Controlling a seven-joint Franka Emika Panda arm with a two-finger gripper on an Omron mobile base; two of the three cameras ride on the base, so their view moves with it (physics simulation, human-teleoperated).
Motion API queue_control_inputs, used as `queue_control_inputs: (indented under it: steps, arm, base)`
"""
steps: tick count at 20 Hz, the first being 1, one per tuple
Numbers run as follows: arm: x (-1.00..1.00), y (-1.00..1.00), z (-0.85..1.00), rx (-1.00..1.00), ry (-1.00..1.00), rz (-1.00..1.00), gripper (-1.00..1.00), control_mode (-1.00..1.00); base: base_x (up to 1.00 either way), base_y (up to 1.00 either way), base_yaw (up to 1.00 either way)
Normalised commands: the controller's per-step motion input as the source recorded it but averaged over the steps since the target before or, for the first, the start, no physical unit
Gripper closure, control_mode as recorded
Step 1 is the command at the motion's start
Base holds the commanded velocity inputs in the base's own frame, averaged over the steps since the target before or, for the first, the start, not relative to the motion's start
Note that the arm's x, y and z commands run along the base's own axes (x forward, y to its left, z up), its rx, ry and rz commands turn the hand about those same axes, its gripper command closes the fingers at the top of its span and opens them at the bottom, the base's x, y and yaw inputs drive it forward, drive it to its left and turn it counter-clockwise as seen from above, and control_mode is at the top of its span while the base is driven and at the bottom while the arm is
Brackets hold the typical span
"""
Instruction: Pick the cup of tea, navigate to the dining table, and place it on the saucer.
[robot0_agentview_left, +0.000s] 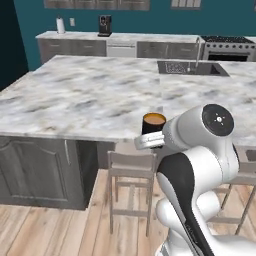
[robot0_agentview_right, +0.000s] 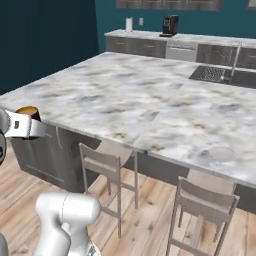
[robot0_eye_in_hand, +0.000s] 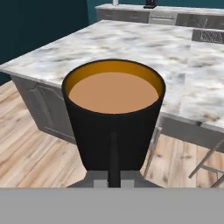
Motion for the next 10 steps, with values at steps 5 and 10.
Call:
queue_control_inputs:
  steps: [5,10]
  arm:
    - [0.00,0.00,0.00,0.00,0.00,0.00,1.00,1.00]
    - [0.00,0.00,0.00,0.00,0.00,0.00,1.00,1.00]
  base:
    - [0.01,0.37,-0.24]
    - [0.01,-0.01,-0.36]
